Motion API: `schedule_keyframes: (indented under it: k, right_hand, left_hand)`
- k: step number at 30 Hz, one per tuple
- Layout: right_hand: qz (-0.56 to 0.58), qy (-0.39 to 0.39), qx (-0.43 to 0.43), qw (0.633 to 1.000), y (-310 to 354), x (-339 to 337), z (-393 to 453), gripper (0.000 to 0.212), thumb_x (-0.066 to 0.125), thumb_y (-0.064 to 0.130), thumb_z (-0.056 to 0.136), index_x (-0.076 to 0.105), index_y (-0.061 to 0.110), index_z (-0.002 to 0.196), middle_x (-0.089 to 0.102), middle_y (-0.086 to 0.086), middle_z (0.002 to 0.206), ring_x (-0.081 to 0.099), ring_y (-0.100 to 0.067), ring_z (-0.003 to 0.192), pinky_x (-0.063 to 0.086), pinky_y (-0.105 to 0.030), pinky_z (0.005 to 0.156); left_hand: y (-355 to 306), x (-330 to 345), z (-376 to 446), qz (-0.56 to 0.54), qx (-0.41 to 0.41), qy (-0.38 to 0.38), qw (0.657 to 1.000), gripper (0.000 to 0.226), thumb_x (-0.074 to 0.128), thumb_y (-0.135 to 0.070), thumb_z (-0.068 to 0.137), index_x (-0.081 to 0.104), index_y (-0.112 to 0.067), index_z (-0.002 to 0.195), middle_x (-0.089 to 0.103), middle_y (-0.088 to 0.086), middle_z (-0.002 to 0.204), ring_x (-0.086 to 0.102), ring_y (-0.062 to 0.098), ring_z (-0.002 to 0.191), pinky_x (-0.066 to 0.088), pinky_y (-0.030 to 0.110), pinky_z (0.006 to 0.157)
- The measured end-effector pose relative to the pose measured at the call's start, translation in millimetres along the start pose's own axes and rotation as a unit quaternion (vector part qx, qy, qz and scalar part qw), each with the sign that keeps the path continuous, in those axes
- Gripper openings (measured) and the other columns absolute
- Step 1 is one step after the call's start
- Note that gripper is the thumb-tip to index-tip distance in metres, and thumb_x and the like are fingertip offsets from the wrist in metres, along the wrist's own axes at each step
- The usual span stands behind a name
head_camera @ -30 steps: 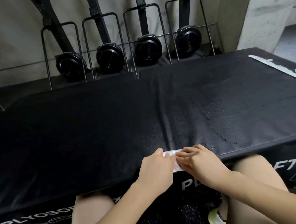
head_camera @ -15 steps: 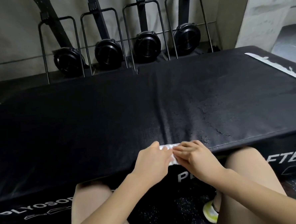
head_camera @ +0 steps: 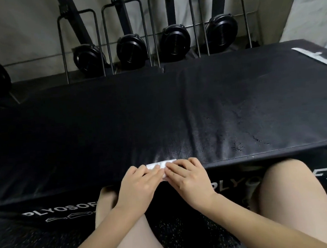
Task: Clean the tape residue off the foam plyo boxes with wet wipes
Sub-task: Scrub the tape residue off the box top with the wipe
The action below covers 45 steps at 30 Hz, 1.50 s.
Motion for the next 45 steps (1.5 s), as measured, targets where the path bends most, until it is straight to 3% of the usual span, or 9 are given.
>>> schedule_keyframes:
  k: [8, 17, 25, 28, 34, 37, 41, 43, 45]
  right_hand:
    - [-0.034, 0.049, -0.039, 0.997, -39, -24, -23, 0.01, 0.069, 0.018, 0.096, 0.078, 0.018, 0.091, 0.074, 0.008, 0.106, 0.068, -0.016, 0.093, 0.044, -0.034, 0.08]
    - [-0.098, 0.127, -0.038, 0.986, -132, -86, -64, 0.022, 0.061, 0.024, 0.096, 0.08, 0.014, 0.101, 0.073, 0.005, 0.119, 0.07, -0.021, 0.106, 0.043, -0.032, 0.096]
    - [-0.066, 0.189, 0.01, 0.98, -128, -58, -42, 0.034, 0.061, 0.016, 0.078, 0.077, 0.02, 0.108, 0.07, 0.011, 0.122, 0.064, -0.018, 0.105, 0.039, -0.031, 0.094]
    - [-0.068, 0.228, 0.05, 0.97, -150, -38, -21, 0.028, 0.057, 0.024, 0.084, 0.075, 0.029, 0.104, 0.069, 0.02, 0.116, 0.061, -0.012, 0.097, 0.038, -0.029, 0.088]
    - [-0.089, 0.31, 0.116, 0.939, -192, 8, 4, 0.033, 0.041, 0.033, 0.093, 0.071, 0.036, 0.108, 0.066, 0.024, 0.11, 0.054, -0.011, 0.1, 0.034, -0.025, 0.089]
    - [-0.046, 0.285, 0.106, 0.951, -176, -16, -6, 0.033, 0.043, 0.043, 0.101, 0.069, 0.03, 0.117, 0.064, 0.022, 0.124, 0.057, -0.011, 0.113, 0.039, -0.03, 0.096]
    - [-0.02, 0.325, 0.09, 0.941, -156, -36, -40, 0.079, 0.044, 0.07, 0.093, 0.04, 0.02, 0.154, 0.032, 0.01, 0.162, 0.028, -0.01, 0.149, 0.017, -0.038, 0.121]
    - [-0.054, 0.348, 0.068, 0.933, -151, -31, -44, 0.093, 0.049, 0.075, 0.085, 0.037, 0.016, 0.156, 0.03, 0.004, 0.163, 0.028, -0.015, 0.15, 0.018, -0.043, 0.121]
    - [-0.089, 0.35, 0.068, 0.93, -149, -24, -38, 0.086, 0.059, 0.058, 0.079, 0.043, 0.014, 0.151, 0.042, 0.0, 0.157, 0.04, -0.021, 0.143, 0.031, -0.047, 0.115]
  left_hand:
    - [-46, 27, 17, -0.064, 0.041, -0.065, 0.995, 0.02, 0.077, -0.007, 0.084, 0.077, -0.01, 0.104, 0.072, 0.002, 0.112, 0.055, 0.016, 0.076, 0.039, 0.03, 0.068]
    - [-148, 69, 89, -0.075, 0.041, 0.007, 0.996, 0.031, 0.049, -0.013, 0.09, 0.069, -0.012, 0.114, 0.067, 0.0, 0.116, 0.055, 0.017, 0.088, 0.042, 0.032, 0.074]
    - [-113, 80, 91, -0.061, 0.019, 0.118, 0.991, 0.034, 0.054, -0.027, 0.084, 0.065, -0.022, 0.116, 0.063, -0.015, 0.117, 0.053, 0.01, 0.087, 0.03, 0.031, 0.076]
    - [-96, 88, 112, -0.064, -0.011, 0.181, 0.981, 0.04, 0.069, -0.023, 0.075, 0.063, -0.022, 0.115, 0.064, -0.014, 0.112, 0.054, 0.012, 0.089, 0.038, 0.033, 0.077]
    - [-62, 109, 148, -0.094, -0.075, 0.235, 0.965, 0.04, 0.06, -0.013, 0.089, 0.056, -0.023, 0.127, 0.062, -0.011, 0.115, 0.052, 0.015, 0.107, 0.04, 0.035, 0.088]
    - [-71, 98, 128, -0.119, -0.062, 0.205, 0.969, 0.042, 0.05, -0.044, 0.096, 0.057, -0.022, 0.131, 0.06, -0.01, 0.128, 0.054, 0.014, 0.119, 0.041, 0.034, 0.093]
    - [-80, 97, 90, -0.046, 0.021, 0.289, 0.956, 0.106, 0.042, -0.083, 0.073, 0.031, -0.013, 0.152, 0.031, 0.003, 0.157, 0.025, 0.021, 0.147, 0.027, 0.049, 0.113]
    - [-80, 95, 90, -0.002, 0.054, 0.292, 0.955, 0.1, 0.064, -0.061, 0.077, 0.024, -0.011, 0.154, 0.029, 0.006, 0.157, 0.025, 0.023, 0.146, 0.025, 0.05, 0.114]
    - [-78, 88, 100, -0.002, 0.047, 0.278, 0.959, 0.086, 0.071, -0.029, 0.077, 0.029, -0.012, 0.151, 0.039, 0.004, 0.15, 0.035, 0.022, 0.138, 0.027, 0.046, 0.111]
Point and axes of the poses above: each hand's wrist, its own z-axis towards the middle knuckle, its own x-axis out of the palm, y = z × x, the point moved 9 cm from there along z, towards the middle knuckle
